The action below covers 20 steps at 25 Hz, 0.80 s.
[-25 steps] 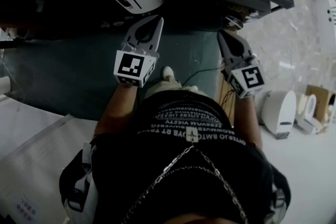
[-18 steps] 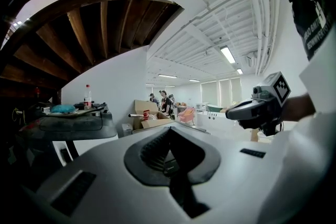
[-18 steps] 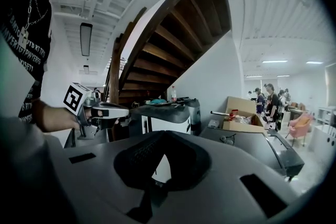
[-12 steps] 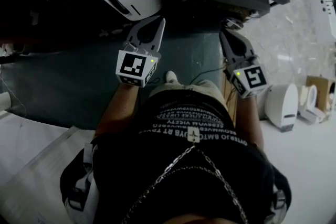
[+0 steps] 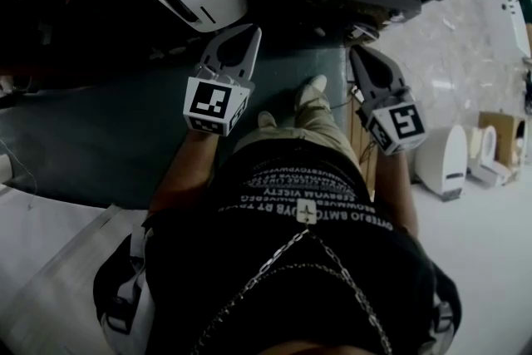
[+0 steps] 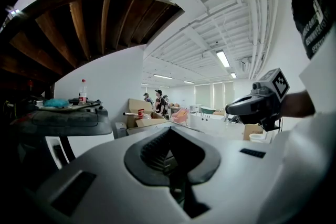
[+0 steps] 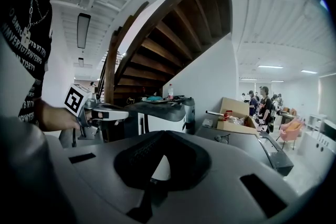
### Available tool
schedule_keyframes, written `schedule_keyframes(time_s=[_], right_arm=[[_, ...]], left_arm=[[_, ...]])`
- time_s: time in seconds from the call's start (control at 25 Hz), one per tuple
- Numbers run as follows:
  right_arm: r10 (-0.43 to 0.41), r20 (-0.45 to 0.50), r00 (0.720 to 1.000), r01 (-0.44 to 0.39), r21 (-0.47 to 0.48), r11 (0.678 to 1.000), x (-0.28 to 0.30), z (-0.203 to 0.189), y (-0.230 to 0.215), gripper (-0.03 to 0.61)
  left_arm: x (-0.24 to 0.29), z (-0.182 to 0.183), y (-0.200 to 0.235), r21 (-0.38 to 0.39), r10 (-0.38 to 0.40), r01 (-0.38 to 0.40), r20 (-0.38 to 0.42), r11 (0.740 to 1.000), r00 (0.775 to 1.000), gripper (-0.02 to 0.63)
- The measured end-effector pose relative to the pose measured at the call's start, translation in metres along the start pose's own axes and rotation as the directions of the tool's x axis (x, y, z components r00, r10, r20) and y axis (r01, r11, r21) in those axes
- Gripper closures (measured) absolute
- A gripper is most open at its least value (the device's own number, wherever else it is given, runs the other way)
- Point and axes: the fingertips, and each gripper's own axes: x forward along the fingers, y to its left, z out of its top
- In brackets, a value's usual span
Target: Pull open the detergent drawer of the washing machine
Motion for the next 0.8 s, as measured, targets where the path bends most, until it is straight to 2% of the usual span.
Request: schedule_keyframes(time_s=[0.08,0.36,0.56,0.8], right_arm=[[0.010,0.003,1.000,-0.010,0.009,1.000,0.001,-0.002,0.001,0.575],[0.024,0.007,1.000,-0.025,0.033,0.999,0.010,-0.006,-0.006,0.575],[0.038,0.043,0.998,-0.042,0.081,0.996,0.016,-0.010,-0.017,0.575],[0.038,0.054,0.998,-0.044,0.114,0.992,0.024,-0.013,-0.037,0.575]], left_arm=[[-0.002,-0.004,0.002,0.017,0.010,-0.010,-0.015,1.000,1.000,0.611],[-0.004,-0.008,0.003,-0.005,0.035,-0.035,-0.027,0.999,0.999,0.611],[0.003,-0.015,0.002,0.005,0.036,-0.036,-0.065,0.999,0.997,0.610],[0.025,-0.009,0.005,0.053,0.034,-0.029,-0.093,0.998,0.995,0.611]])
